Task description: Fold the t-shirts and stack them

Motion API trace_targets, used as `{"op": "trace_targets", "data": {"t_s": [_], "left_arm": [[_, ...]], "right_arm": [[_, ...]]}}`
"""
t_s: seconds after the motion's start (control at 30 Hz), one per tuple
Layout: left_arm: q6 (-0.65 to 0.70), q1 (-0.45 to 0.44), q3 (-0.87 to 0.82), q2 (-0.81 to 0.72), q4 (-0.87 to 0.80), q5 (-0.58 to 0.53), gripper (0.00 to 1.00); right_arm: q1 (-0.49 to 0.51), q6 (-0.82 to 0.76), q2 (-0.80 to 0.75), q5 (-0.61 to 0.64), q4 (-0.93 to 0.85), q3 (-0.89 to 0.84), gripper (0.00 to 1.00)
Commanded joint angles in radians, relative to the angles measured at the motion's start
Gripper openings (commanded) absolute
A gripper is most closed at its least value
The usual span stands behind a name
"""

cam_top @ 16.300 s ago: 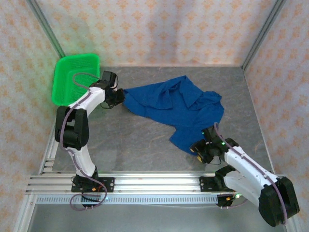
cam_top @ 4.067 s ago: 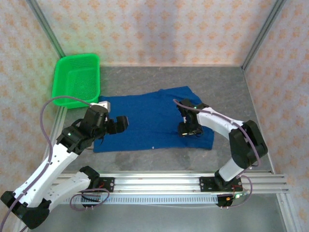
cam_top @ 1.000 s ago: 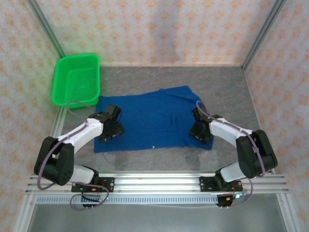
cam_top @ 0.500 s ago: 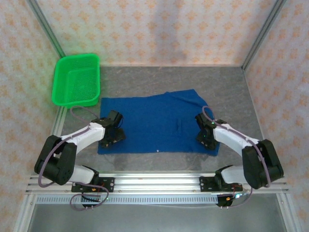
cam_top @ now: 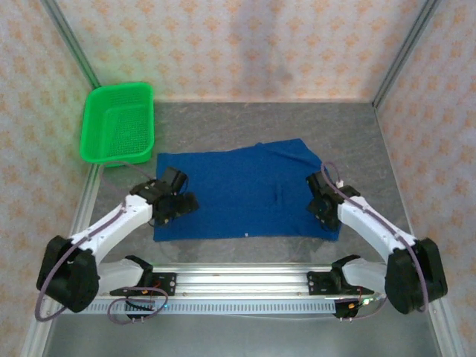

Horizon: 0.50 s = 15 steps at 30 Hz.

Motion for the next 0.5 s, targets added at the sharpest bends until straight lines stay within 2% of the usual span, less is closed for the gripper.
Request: {"op": "trace_targets", "data": {"t_s": [0.0, 0.23, 0.47], "left_arm": [[0.1, 0.044, 0.199, 0.059, -0.064, 0.052, 0.95], [0.265, 0.104, 0.494, 0.323, -0.038, 0.156, 0.94], [0.281, 0.165, 0.631, 0.511, 0.002, 0.217, 0.91]], "right_arm": [[-0.014, -0.179, -0.006, -0.019, 0.053, 0.191, 0.83], [-0.113, -0.421, 0.378, -0.187, -0.064, 0.662, 0.84], [-0.22, -0.528, 0.743, -0.333, -0.065, 0.946, 0.76]]}}
